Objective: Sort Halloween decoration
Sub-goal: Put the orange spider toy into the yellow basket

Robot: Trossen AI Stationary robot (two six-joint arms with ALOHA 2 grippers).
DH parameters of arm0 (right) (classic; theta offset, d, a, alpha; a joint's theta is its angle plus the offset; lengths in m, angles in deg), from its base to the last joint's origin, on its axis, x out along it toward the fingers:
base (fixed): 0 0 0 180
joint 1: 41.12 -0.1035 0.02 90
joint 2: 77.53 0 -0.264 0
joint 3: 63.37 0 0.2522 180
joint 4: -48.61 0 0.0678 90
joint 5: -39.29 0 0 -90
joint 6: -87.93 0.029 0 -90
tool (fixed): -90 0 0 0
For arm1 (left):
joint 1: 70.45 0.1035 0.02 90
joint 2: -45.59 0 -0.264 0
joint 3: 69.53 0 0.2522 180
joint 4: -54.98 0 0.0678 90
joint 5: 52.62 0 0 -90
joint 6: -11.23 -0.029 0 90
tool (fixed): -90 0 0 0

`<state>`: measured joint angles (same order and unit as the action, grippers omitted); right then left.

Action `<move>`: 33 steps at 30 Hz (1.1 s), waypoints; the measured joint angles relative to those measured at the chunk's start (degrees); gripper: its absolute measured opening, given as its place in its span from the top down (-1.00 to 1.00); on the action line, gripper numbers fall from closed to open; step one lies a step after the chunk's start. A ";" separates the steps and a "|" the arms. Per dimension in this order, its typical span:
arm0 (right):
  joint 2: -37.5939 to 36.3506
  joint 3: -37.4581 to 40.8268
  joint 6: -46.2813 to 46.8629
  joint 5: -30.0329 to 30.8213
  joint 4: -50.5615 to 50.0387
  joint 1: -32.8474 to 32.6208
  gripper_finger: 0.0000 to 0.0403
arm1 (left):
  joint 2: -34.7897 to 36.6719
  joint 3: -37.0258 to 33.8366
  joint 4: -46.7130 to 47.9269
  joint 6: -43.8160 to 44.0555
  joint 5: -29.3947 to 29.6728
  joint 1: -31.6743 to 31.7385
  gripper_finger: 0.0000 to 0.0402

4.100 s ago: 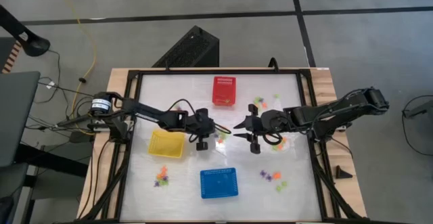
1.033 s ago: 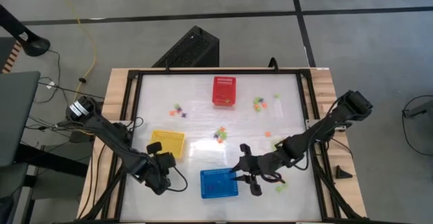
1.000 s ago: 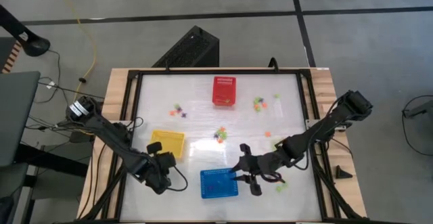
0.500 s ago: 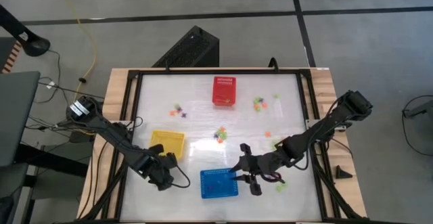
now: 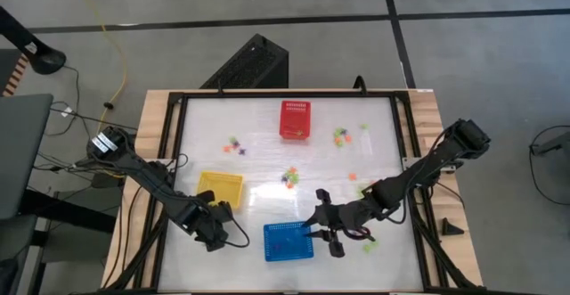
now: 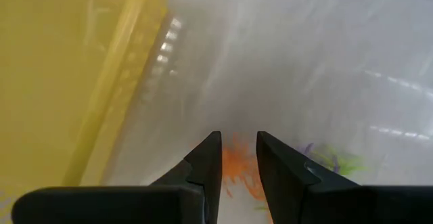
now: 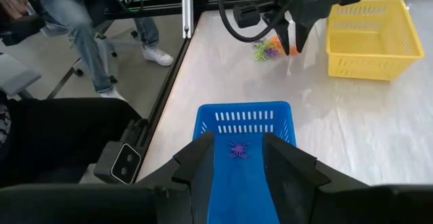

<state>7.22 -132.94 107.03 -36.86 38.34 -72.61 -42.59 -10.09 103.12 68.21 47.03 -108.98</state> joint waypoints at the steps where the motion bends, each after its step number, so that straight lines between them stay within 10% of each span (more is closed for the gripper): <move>1: 0.00 0.00 0.00 0.00 -0.01 0.00 0.21 | 0.00 -0.50 -0.72 0.55 0.00 0.00 0.59; 18: 0.00 0.00 0.44 0.00 0.02 0.00 0.21 | 0.04 -1.81 -3.96 -2.20 1.51 -0.07 0.98; 33: 0.00 0.02 0.55 -0.02 -0.02 0.00 0.21 | 13.83 2.48 -3.04 -15.94 23.92 0.09 1.00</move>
<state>7.22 -132.92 107.57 -36.88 38.32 -72.61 -28.76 -7.61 100.09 52.26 70.95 -108.89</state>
